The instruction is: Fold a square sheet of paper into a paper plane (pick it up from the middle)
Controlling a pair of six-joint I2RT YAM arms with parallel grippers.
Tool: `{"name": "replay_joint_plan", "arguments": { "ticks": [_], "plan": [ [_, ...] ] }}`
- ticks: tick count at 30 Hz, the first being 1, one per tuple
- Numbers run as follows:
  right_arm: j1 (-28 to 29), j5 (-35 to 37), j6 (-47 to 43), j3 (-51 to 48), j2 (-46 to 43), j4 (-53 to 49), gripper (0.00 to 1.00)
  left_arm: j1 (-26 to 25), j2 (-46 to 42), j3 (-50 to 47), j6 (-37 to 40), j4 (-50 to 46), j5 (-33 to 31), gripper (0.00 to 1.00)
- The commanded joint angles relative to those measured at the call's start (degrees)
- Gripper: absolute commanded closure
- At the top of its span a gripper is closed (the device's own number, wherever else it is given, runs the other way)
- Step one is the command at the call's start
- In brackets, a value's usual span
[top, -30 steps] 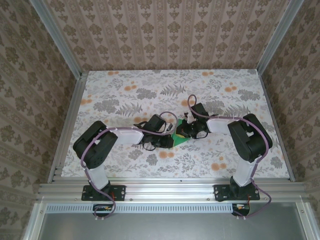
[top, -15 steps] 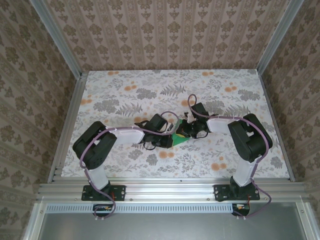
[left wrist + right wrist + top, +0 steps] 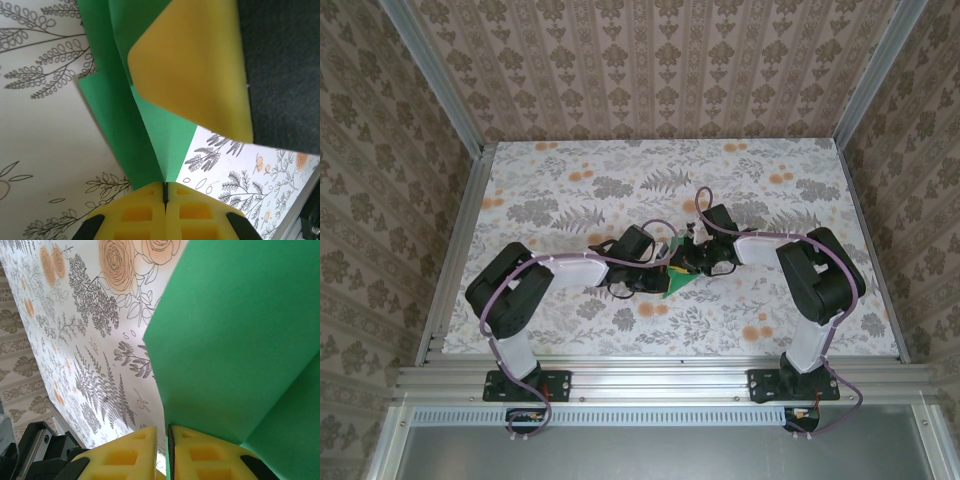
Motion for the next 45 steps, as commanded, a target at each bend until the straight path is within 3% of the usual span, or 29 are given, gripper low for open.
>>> {"name": "replay_joint_plan", "arguments": {
  "ticks": [1, 9, 15, 21, 25, 32, 38, 45],
  "plan": [
    [-0.2, -2.0, 1.0, -0.4, -0.1, 1.9, 0.84, 0.5, 1.4, -0.6, -1.6, 1.7, 2.1, 1.00],
    [-0.3, 4.0, -0.6, 0.6, 0.5, -3.0, 0.83, 0.9, 2.8, -0.7, -1.9, 2.0, 3.2, 1.00],
    [-0.4, 7.6, -2.3, 1.1, 1.2, -6.5, 0.87, 1.0, 1.3, -0.7, -0.7, -0.2, 0.7, 0.87],
    [-0.5, 7.9, -2.1, 1.1, 1.2, -6.5, 0.88, 0.8, 0.5, 0.1, 1.4, -3.2, -0.6, 0.82],
    [-0.5, 7.8, -1.9, 1.2, 1.2, -6.6, 0.88, 0.5, 0.7, 0.0, 1.9, -4.0, -1.4, 0.85],
    [-1.0, 6.9, -1.5, 0.7, -1.2, -5.7, 0.86, 0.7, 1.8, -0.5, 1.3, -2.2, 0.2, 0.99],
    [-4.1, 5.1, 0.4, -1.7, -7.8, -3.3, 0.83, 1.1, 2.7, -0.9, -0.6, -0.7, 1.7, 1.00],
    [-3.9, 2.4, 0.2, -1.7, -9.2, -3.1, 0.83, 1.5, 3.7, -0.9, -2.2, 0.3, 3.2, 1.00]
  ]
}}
